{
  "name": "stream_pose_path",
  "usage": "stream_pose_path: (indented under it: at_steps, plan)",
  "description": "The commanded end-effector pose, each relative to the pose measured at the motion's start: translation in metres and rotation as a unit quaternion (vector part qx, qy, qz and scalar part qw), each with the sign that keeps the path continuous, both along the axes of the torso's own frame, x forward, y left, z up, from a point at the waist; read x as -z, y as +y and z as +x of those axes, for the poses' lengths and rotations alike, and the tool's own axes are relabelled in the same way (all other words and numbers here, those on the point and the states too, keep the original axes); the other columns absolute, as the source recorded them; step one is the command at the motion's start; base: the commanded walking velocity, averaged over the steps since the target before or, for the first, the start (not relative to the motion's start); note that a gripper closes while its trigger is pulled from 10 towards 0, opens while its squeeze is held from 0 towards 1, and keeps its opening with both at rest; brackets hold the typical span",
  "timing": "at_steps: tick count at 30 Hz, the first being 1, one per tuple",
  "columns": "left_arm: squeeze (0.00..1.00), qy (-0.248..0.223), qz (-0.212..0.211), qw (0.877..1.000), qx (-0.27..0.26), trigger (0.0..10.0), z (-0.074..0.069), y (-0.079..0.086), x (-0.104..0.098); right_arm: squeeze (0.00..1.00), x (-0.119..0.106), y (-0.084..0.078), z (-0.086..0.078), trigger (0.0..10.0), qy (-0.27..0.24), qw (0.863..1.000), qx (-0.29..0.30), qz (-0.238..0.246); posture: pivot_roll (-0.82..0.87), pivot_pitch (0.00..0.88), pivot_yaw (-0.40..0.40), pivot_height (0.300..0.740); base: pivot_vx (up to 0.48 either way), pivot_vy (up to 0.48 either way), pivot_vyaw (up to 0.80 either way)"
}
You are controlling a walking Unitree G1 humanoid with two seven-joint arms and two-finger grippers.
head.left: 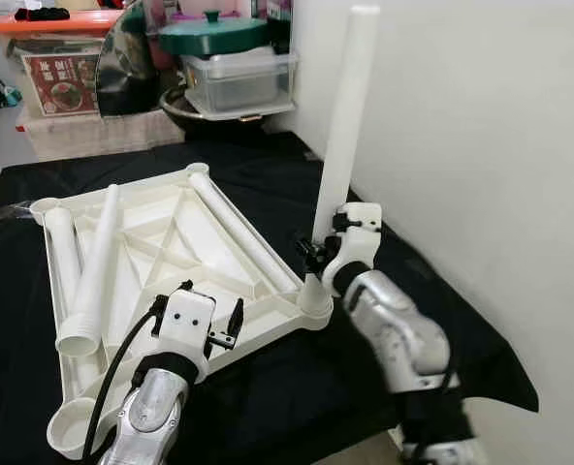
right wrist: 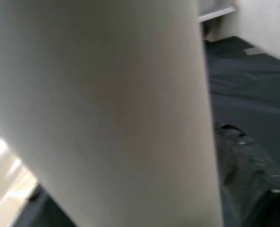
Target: Building children table
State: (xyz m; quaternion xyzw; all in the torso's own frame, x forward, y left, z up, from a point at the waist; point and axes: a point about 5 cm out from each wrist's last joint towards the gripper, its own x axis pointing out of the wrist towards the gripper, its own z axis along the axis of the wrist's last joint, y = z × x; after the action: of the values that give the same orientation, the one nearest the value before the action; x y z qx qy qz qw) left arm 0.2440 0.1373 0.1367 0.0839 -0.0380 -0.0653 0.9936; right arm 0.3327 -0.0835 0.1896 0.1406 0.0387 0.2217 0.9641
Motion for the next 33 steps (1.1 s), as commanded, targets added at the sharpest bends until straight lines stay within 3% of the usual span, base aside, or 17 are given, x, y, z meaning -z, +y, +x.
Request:
stream_pose_path:
  at_steps: [1,2,5,11,12,13,14,16,17,19,21,22,24,25,27,29,33]
  plan:
    - [0.0,0.006,0.004,1.0,-0.002,10.0,0.0,0.0,0.004,1.0,-0.01,0.003,-0.001,10.0,-0.016,0.998,-0.056,-0.004,0.1,0.0,-0.051,0.74,0.0,0.0,0.0]
    - [0.0,0.006,0.003,1.0,-0.002,10.0,0.0,0.0,0.004,0.0,-0.018,0.001,-0.006,10.0,-0.035,0.994,-0.1,-0.01,0.1,0.0,-0.05,0.74,0.0,0.0,0.0]
    - [0.0,0.005,0.002,1.0,0.0,10.0,0.001,-0.001,0.004,0.0,-0.029,-0.014,-0.027,10.0,-0.085,0.959,-0.268,-0.036,0.1,0.0,-0.049,0.74,0.0,0.0,0.0]
    - [0.0,0.004,0.002,1.0,0.001,10.0,0.001,-0.001,0.003,0.0,-0.026,-0.013,-0.036,10.0,-0.093,0.938,-0.333,-0.036,0.11,0.0,-0.054,0.74,0.0,0.0,0.0]
    - [0.0,0.004,0.002,1.0,0.0,10.0,0.001,-0.001,0.003,0.0,-0.022,-0.009,-0.041,8.8,-0.092,0.923,-0.372,-0.035,0.11,0.0,-0.054,0.74,0.0,0.0,0.0]
    - [0.0,0.004,0.002,1.0,0.0,10.0,0.001,-0.001,0.003,0.0,-0.022,-0.009,-0.041,8.8,-0.092,0.923,-0.372,-0.035,0.11,0.0,-0.054,0.74,0.0,0.0,0.0]
    - [0.0,0.003,0.002,1.0,-0.001,10.0,0.001,-0.001,0.003,0.0,-0.016,-0.004,-0.044,4.7,-0.088,0.914,-0.394,-0.036,0.12,0.0,-0.061,0.74,0.0,0.0,0.0]
    - [0.0,0.003,0.002,1.0,-0.001,10.0,0.001,-0.001,0.003,0.0,-0.016,-0.004,-0.044,4.7,-0.088,0.914,-0.394,-0.036,0.12,0.0,-0.061,0.74,0.0,0.0,0.0]
    - [0.0,0.003,0.003,1.0,-0.002,10.0,0.001,-0.001,0.003,0.0,-0.01,0.0,-0.041,0.0,-0.08,0.915,-0.394,-0.038,0.12,0.0,-0.063,0.74,0.0,0.0,0.0]
    - [0.0,0.003,0.003,1.0,-0.002,10.0,0.001,0.0,0.003,0.0,-0.001,0.003,-0.033,0.0,-0.061,0.928,-0.364,-0.055,0.12,0.0,-0.062,0.74,0.0,0.0,0.0]
    - [0.0,0.003,0.004,1.0,-0.002,10.0,0.001,-0.001,0.003,0.0,0.024,-0.004,-0.005,0.0,0.005,0.973,-0.207,-0.101,0.12,0.0,-0.058,0.74,0.0,0.0,0.0]
    - [0.0,0.003,0.004,1.0,-0.002,10.0,0.001,-0.001,0.003,0.0,0.024,-0.004,-0.005,0.0,0.005,0.973,-0.207,-0.101,0.12,0.0,-0.058,0.74,0.0,0.0,0.0]
    - [0.0,0.003,0.003,1.0,-0.001,10.0,0.001,-0.001,0.003,0.0,0.035,-0.029,0.011,0.0,0.045,0.989,-0.057,-0.127,0.12,0.0,-0.058,0.74,0.0,0.0,0.0]
    - [0.0,0.004,0.003,1.0,0.0,10.0,0.001,-0.001,0.003,0.0,0.039,-0.048,0.018,0.0,0.066,0.987,0.049,-0.135,0.11,0.0,-0.056,0.74,0.0,0.0,0.0]
    - [0.0,0.004,0.003,1.0,0.0,10.0,0.001,-0.001,0.003,0.0,0.039,-0.048,0.018,0.0,0.066,0.987,0.049,-0.135,0.11,0.0,-0.056,0.74,0.0,0.0,0.0]
    - [0.0,0.004,0.003,1.0,0.0,10.0,0.0,-0.001,0.003,0.0,0.042,-0.086,0.016,0.0,0.089,0.964,0.21,-0.135,0.11,0.0,-0.055,0.74,0.0,0.0,0.0]
    - [0.0,0.006,0.003,1.0,-0.001,10.0,-0.001,0.0,0.003,0.0,0.041,-0.091,0.007,0.0,0.088,0.956,0.249,-0.125,0.1,0.0,-0.044,0.74,0.0,0.0,0.0]
